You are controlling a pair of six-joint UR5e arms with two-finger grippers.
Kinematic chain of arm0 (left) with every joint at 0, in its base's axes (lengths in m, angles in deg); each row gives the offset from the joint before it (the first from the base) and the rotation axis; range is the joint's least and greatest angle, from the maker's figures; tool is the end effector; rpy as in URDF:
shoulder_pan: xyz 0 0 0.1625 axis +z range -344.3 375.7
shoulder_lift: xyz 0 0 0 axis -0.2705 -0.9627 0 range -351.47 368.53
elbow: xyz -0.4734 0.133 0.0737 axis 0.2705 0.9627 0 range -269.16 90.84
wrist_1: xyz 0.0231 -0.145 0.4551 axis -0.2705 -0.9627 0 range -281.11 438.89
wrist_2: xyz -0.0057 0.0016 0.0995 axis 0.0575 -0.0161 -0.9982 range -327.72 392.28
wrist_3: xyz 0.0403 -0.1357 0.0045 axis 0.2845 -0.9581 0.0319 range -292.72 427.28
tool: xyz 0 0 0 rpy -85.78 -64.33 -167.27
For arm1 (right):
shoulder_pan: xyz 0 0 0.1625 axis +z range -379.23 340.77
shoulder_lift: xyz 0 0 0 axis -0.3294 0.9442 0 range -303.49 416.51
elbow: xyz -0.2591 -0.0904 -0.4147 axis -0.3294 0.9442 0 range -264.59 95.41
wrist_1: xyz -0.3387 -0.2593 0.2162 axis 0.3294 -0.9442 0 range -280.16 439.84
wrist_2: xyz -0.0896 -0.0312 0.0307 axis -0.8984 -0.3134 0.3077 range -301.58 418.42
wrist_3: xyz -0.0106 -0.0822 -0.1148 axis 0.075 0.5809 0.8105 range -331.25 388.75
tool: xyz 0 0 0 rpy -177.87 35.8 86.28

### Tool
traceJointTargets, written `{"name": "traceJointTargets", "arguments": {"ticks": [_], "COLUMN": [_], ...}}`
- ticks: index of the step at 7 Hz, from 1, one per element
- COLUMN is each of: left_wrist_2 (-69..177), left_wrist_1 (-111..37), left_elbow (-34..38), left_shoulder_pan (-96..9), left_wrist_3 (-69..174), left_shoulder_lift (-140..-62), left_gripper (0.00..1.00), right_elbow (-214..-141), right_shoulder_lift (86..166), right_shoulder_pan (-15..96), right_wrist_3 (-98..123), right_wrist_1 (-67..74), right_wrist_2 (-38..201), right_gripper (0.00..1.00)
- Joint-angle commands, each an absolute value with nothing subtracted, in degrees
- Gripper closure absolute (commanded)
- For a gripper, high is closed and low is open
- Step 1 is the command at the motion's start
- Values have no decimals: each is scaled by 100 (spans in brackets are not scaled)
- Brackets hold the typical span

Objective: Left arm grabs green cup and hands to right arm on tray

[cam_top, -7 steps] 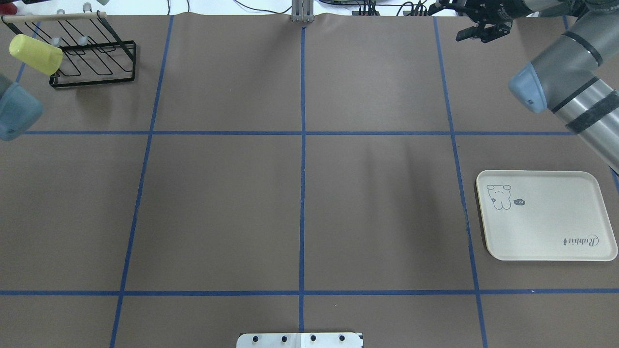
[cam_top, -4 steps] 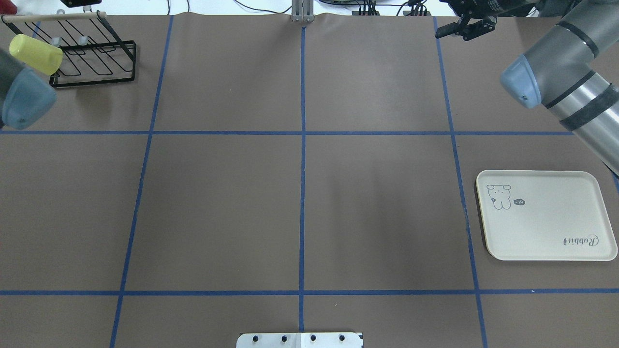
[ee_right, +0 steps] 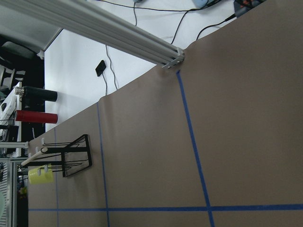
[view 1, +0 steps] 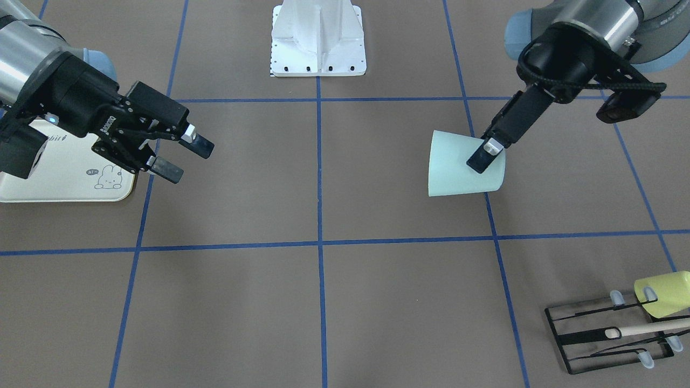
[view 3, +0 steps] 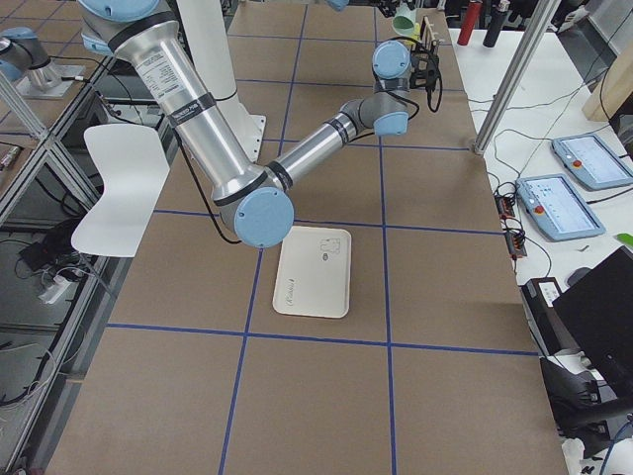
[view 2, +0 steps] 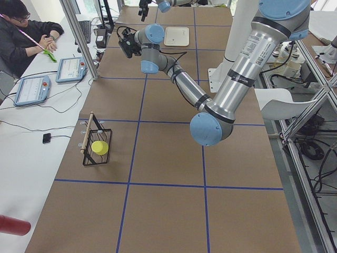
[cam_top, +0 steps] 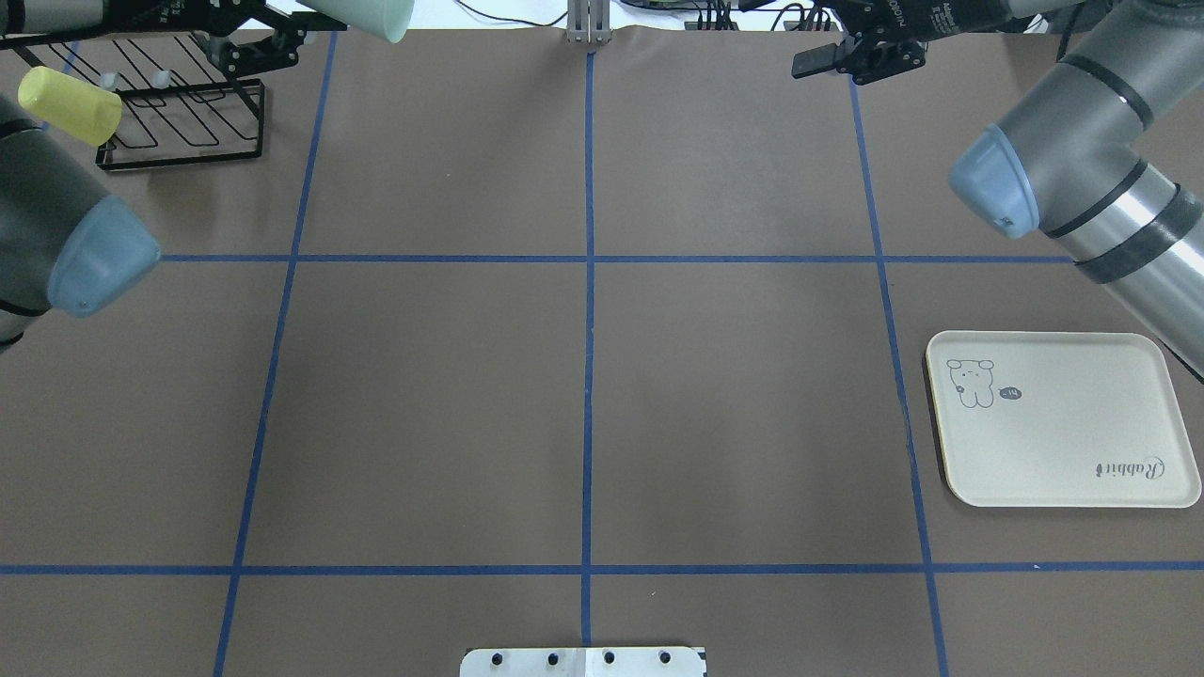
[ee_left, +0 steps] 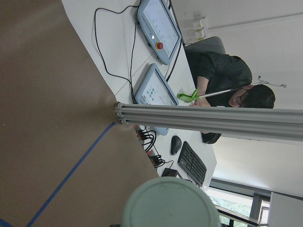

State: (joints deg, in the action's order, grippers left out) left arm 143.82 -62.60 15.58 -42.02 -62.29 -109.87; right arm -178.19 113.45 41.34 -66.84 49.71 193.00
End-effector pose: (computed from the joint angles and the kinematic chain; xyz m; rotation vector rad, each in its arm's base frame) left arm 0.3023 -0.6308 0.1759 -0.0269 1.7403 -0.9713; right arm -0.3285 -0.6512 0.1946 0.2135 -1.6428 0.2230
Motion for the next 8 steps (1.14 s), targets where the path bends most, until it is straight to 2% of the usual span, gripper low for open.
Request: {"name": "traceJointTargets", "arguments": {"ticks": [1,8], "left_wrist_2": [14390,13592], "left_wrist_1": [-6498,-6859], "left_elbow": [1736,2079], "left_shoulder_pan": [-4048,-3125], "left_wrist_3": [-7222,-9750], "left_shoulder_lift": [-10995,-11012], "left_gripper": [50,50], "right_elbow": [-17837,-18206], "right_shoulder_lift": [11346,11381], "right_shoulder_pan": [3931,2852], "right_wrist_3": [-7160,-7268], "right_wrist_1": [5897,7147], "right_wrist_2": [19298,18027], "right_gripper": [1,6]}}
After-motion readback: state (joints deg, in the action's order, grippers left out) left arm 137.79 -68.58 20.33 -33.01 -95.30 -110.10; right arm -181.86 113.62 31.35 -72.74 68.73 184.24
